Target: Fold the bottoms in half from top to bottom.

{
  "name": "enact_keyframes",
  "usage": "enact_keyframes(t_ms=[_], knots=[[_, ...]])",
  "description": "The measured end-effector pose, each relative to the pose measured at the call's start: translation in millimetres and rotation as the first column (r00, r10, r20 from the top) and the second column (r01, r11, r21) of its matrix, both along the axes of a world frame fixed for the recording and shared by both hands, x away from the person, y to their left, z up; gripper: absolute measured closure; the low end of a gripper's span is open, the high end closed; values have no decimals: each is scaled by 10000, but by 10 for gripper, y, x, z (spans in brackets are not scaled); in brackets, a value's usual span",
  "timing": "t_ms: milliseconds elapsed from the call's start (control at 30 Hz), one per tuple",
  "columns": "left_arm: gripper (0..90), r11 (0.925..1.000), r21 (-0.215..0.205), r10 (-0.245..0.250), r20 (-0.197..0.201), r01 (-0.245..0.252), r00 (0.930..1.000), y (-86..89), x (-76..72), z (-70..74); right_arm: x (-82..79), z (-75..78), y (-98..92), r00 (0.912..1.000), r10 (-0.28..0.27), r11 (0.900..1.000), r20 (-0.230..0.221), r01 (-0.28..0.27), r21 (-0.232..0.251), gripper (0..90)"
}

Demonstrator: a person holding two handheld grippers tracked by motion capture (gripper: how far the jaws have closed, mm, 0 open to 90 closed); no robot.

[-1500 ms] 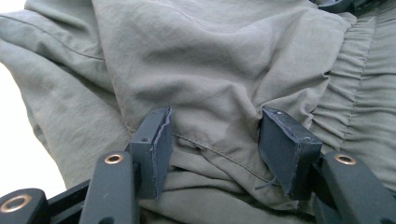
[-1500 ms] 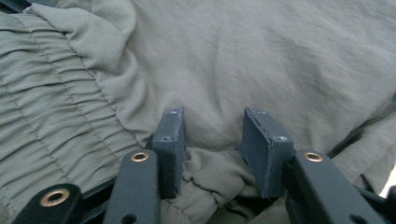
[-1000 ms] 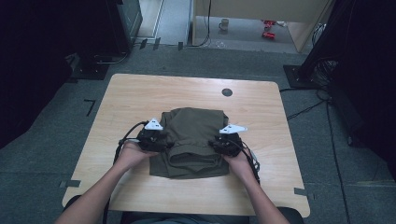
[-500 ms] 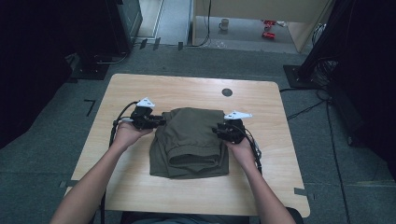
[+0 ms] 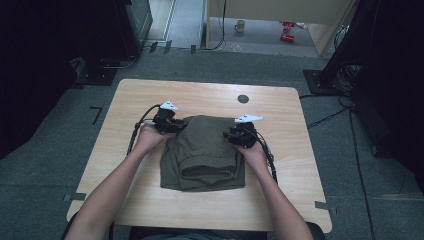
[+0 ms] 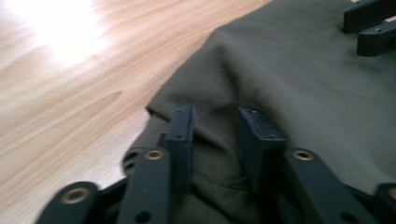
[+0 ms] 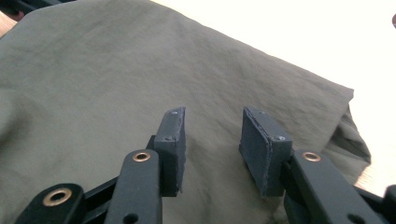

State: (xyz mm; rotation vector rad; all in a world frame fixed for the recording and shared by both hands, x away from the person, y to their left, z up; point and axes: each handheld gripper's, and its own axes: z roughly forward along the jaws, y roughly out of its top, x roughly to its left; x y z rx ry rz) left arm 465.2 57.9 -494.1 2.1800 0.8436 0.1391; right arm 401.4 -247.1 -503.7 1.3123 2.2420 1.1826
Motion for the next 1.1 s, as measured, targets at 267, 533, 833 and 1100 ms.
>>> enact_keyframes(t_ms=[267, 533, 833, 1100], knots=[[706, 9917, 1258, -416, 1196, 264, 9919, -157, -87, -120, -9, -55, 74, 9992, 317, 9990, -236, -324, -298, 540], [900, 9964, 843, 57, 243, -77, 9997, 79, 41, 50, -73, -120, 109, 9978, 611, 9899, 272, -571, -1295, 575], [873, 9962, -86, 871, -57, -872, 9962, 387, 130, 131, -63, -134, 36, 9975, 671, 9936, 205, -649, -922, 613], [705, 9948, -557, 850, -120, -855, 9963, 430, 53, 277, -69, -75, 49, 9992, 378, 9967, -90, -383, -712, 581]])
